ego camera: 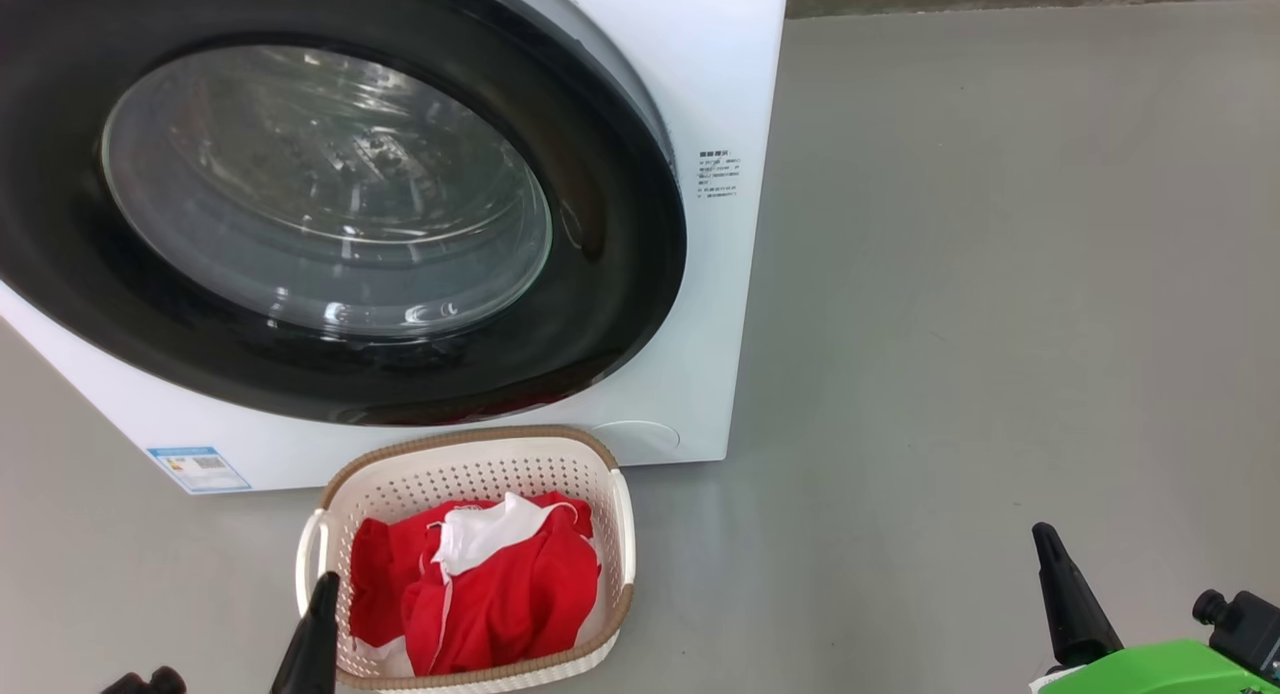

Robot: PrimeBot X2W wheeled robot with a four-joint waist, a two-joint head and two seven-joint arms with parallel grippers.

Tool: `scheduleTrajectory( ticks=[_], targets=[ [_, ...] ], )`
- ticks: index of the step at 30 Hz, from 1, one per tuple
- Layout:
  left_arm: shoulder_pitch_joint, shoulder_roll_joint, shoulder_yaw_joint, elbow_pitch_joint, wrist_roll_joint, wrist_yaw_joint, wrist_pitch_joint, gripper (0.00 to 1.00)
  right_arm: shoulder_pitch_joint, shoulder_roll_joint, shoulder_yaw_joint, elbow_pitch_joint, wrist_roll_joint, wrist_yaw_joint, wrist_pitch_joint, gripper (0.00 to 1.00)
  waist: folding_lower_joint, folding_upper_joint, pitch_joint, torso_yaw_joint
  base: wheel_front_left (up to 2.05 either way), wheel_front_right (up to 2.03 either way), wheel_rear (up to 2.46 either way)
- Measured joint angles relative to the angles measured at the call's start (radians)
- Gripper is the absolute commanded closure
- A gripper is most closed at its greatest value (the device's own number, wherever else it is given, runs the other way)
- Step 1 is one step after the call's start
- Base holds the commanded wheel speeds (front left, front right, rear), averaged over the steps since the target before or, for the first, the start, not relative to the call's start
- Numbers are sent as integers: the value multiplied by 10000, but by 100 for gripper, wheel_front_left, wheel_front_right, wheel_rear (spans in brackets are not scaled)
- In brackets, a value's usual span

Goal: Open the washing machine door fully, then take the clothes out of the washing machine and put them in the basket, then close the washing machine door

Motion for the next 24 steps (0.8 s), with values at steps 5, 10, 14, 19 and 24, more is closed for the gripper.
scheduleTrajectory(
  ticks=[5,10,14,19,24],
  targets=[
    [-33,-13,48,36,-435,0,159,100,-30,-38,-36,29,541,0,100,100,0,1,-38,-13,0,0,0],
    [-77,-44,96,86,-920,0,263,100,-215,-71,-65,46,1072,0,276,100,0,0,-78,-26,0,0,0],
    [-196,-79,136,119,-1356,0,389,100,-239,-81,-79,50,1501,0,370,100,0,0,-110,-37,0,0,0],
    [-231,-105,196,167,-1812,0,527,100,-267,-90,-105,61,2004,0,510,100,0,0,-148,-50,0,0,0],
    [-243,-121,268,211,-2245,0,667,100,-456,-100,-125,71,2516,0,631,100,0,0,-187,-63,0,0,0]
  ],
)
